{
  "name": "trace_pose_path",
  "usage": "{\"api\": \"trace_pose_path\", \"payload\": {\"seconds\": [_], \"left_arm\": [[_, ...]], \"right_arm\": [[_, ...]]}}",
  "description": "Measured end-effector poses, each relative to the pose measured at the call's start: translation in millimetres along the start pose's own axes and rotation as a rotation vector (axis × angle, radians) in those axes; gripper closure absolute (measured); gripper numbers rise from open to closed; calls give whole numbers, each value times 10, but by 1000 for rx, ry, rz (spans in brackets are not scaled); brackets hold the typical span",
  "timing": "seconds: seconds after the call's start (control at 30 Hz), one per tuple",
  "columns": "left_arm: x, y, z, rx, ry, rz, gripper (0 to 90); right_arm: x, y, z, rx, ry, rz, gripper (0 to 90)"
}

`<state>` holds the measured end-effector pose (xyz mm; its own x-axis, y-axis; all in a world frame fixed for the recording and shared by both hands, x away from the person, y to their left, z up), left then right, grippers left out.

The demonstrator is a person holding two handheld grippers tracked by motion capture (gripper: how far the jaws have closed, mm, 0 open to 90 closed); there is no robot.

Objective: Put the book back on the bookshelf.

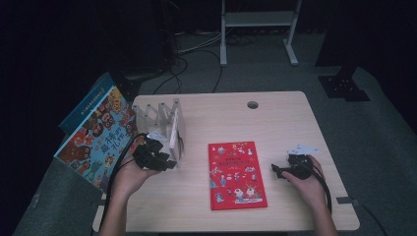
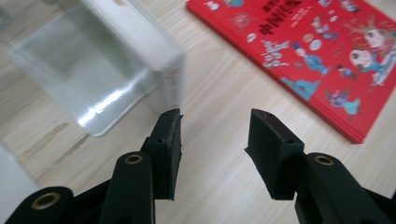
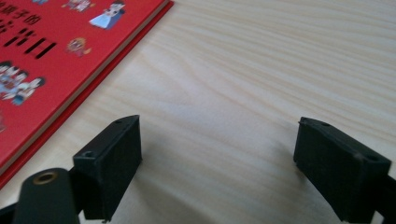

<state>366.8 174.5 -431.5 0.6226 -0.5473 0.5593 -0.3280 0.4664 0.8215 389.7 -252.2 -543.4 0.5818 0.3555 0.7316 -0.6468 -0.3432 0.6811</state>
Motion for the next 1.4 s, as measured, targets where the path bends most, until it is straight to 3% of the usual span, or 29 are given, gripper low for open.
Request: {"api": "trace_pose_path", "payload": {"seconds": [0.17, 0.33, 0.4, 0.43, 0.63, 0.77, 1.03, 1.4], "left_arm": [[-24, -107, 173, -10, -26, 13, 491], [-33, -290, 289, -33, -37, 5, 422], [-24, -373, 323, -42, -40, -5, 406], [-16, -408, 345, -41, -39, -6, 374], [5, -561, 436, -37, -53, 1, 298], [7, -644, 469, -40, -56, 6, 272], [21, -812, 525, -62, -61, 2, 215], [27, -1003, 547, -70, -66, -37, 184]], "right_arm": [[-14, 72, -85, 23, 70, -6, 166], [-82, 181, -258, 109, 111, -4, 165], [-111, 195, -293, 121, 124, -9, 165], [-161, 226, -370, 150, 143, -8, 166], [-258, 312, -610, 227, 203, 7, 164], [-271, 340, -689, 230, 225, 19, 203], [-277, 343, -852, 268, 251, 21, 198], [-186, 258, -1272, 330, 322, 21, 174]]}}
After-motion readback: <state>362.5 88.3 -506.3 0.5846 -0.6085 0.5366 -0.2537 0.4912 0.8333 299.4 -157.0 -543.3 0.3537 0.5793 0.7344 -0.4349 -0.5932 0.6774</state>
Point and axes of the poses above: each handheld gripper's, and its own axes: y roughly backward along the jaws, x roughly out of its top, z roughly to its right, the point moved 6 cm from there along -y, roughly forward along the jaws, and after that the axes turned 3 degrees about y, right-handed, at the moved point
